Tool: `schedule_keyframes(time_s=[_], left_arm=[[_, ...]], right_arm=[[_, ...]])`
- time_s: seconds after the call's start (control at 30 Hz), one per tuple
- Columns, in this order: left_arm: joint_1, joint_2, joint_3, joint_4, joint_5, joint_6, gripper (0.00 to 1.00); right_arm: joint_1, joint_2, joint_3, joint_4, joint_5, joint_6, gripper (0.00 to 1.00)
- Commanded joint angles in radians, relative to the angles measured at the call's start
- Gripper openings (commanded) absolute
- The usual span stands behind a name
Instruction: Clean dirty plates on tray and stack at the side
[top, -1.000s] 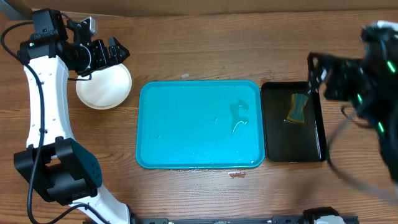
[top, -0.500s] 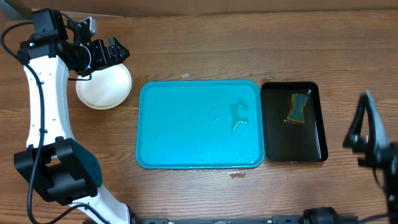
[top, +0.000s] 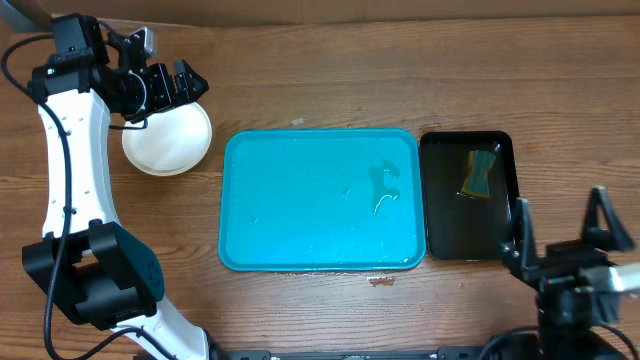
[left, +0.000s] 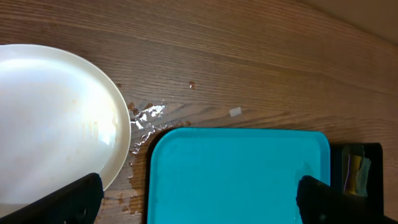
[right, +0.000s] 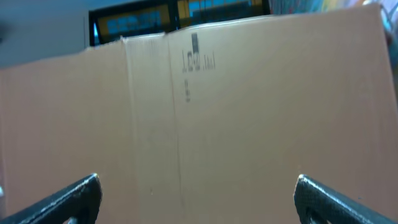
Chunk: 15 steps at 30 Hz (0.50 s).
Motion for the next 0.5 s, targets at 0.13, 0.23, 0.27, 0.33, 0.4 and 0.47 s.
schedule_keyframes(time_s=[0.13, 0.23, 0.27, 0.33, 0.4, 0.47], left_arm=[[0.004, -0.003, 0.012, 0.000, 0.008, 0.018, 1.00], [0.004, -0.003, 0.012, 0.000, 0.008, 0.018, 1.00], [0.004, -0.003, 0.012, 0.000, 0.008, 0.018, 1.00], [0.004, -0.003, 0.012, 0.000, 0.008, 0.018, 1.00], [0.004, -0.003, 0.012, 0.000, 0.008, 0.018, 1.00], [0.004, -0.003, 0.012, 0.000, 0.008, 0.018, 1.00]], right_arm=[[-0.005, -0.030, -0.154, 0.035, -0.027, 0.000, 1.00], [-0.005, -0.030, -0.193, 0.035, -0.026, 0.000, 1.00], [-0.005, -0.030, -0.202, 0.034, -0.026, 0.000, 1.00], [-0.005, -0.030, -0.225, 0.034, -0.024, 0.000, 1.00], [-0.005, -0.030, -0.241, 0.026, -0.024, 0.000, 1.00], [-0.005, -0.030, -0.268, 0.027, -0.024, 0.000, 1.00]])
